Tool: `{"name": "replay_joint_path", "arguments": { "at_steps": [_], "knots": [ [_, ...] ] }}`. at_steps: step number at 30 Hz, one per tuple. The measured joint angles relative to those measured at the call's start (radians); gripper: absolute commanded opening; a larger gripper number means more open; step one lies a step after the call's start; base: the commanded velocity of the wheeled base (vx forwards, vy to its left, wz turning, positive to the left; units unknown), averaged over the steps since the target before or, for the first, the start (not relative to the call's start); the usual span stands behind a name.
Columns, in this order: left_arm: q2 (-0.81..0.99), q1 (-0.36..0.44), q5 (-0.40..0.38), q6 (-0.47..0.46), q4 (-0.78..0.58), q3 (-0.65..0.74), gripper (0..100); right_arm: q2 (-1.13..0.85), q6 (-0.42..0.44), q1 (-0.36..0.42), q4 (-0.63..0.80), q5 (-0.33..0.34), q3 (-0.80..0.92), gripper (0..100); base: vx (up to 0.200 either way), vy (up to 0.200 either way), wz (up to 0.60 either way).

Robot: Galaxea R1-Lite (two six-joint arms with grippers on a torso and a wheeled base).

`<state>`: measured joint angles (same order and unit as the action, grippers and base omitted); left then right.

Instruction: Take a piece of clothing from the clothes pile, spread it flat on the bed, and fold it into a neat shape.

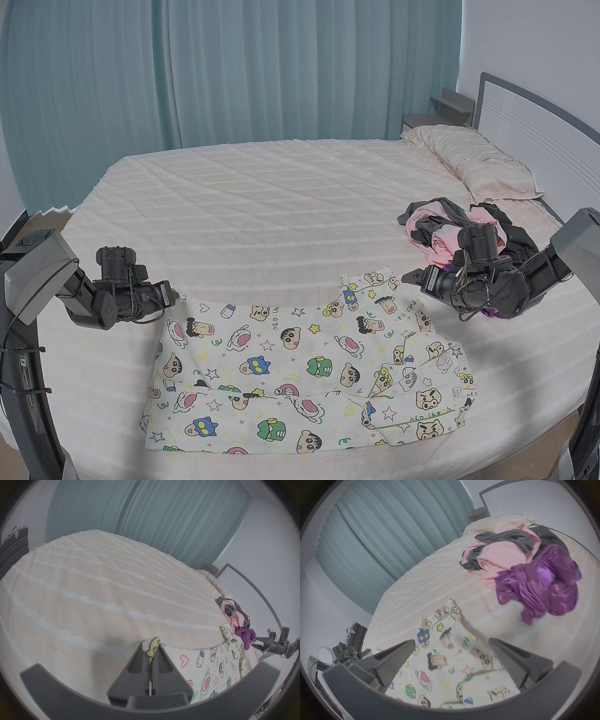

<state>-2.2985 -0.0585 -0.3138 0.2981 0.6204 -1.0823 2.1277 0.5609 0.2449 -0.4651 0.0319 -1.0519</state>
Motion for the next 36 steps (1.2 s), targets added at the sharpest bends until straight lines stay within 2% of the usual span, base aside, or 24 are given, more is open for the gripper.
{"name": "replay_joint_path", "arguments": {
  "at_steps": [8, 12, 18, 19, 32, 36],
  "knots": [
    [0.01, 0.002, 0.001, 0.001, -0.002, 0.001, 0, 0.153, -0.049, -0.01, 0.19, 0.025, -0.3, 100, 0.0, 0.0, 0.0],
    [0.013, 0.004, 0.003, 0.002, -0.004, 0.003, 0, 0.221, -0.106, -0.02, 0.259, 0.03, -0.4, 100, 0.0, 0.0, 0.0],
    [0.014, 0.005, 0.006, 0.004, -0.007, 0.004, 0, 0.304, -0.123, -0.022, 0.303, 0.038, -0.499, 100, 0.0, 0.0, 0.0],
    [0.014, 0.005, 0.007, 0.004, -0.007, 0.004, 0, 0.313, -0.123, -0.021, 0.306, 0.043, -0.508, 0, 0.0, 0.0, 0.0],
    [0.012, 0.007, 0.027, 0.004, -0.009, 0.005, 0, 0.344, -0.104, -0.013, 0.326, 0.072, -0.526, 0, 0.0, 0.0, 0.0],
    [0.013, 0.007, 0.033, 0.004, -0.009, 0.003, 0, 0.326, -0.056, -0.022, 0.324, 0.087, -0.519, 0, 0.0, 0.0, 0.0]
  ]
}}
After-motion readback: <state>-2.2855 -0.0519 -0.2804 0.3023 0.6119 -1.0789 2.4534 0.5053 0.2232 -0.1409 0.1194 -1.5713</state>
